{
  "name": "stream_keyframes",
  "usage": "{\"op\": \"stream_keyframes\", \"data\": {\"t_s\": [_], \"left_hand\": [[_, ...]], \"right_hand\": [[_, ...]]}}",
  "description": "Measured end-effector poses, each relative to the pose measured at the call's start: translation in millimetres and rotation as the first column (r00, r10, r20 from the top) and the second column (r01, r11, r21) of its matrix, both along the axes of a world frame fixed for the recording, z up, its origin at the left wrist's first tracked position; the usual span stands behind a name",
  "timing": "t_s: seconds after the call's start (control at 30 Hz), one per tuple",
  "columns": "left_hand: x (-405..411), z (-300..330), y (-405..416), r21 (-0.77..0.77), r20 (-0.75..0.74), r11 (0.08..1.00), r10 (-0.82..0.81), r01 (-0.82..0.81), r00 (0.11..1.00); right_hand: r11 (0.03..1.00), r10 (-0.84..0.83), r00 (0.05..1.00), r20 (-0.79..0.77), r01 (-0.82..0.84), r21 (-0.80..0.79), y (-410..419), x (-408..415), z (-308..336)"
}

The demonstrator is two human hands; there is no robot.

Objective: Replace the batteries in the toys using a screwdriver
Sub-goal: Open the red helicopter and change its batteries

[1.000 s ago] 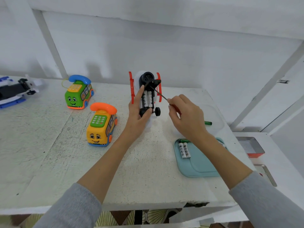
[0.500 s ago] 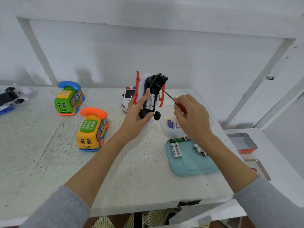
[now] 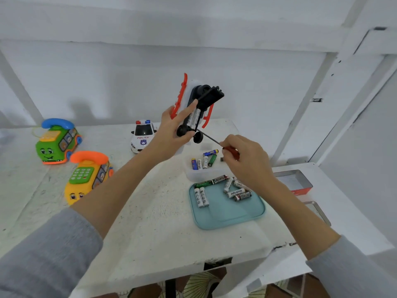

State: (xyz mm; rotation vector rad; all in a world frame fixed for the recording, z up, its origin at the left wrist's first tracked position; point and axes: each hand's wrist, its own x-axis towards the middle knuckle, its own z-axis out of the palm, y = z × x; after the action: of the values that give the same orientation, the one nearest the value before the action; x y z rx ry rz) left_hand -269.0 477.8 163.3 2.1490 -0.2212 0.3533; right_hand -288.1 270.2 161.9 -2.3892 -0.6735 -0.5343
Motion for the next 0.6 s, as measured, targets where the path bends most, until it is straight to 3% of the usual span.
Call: {"op": "stream_keyframes", "data": {"t_s": [0.27, 0.6], "left_hand": [[7, 1, -24, 0.042, 0.007, 0.999, -0.019, 0.019, 1.000], [10, -2, -39, -0.018, -0.014, 1.000, 0.014, -0.014, 1.000]], "right_hand": [[0.999, -0.025, 0.999, -0.029, 0.024, -0.048, -14, 6, -3], [0.999, -0.012, 0.999, 0.031, 0.014, -0.048, -14, 9, -16]]}}
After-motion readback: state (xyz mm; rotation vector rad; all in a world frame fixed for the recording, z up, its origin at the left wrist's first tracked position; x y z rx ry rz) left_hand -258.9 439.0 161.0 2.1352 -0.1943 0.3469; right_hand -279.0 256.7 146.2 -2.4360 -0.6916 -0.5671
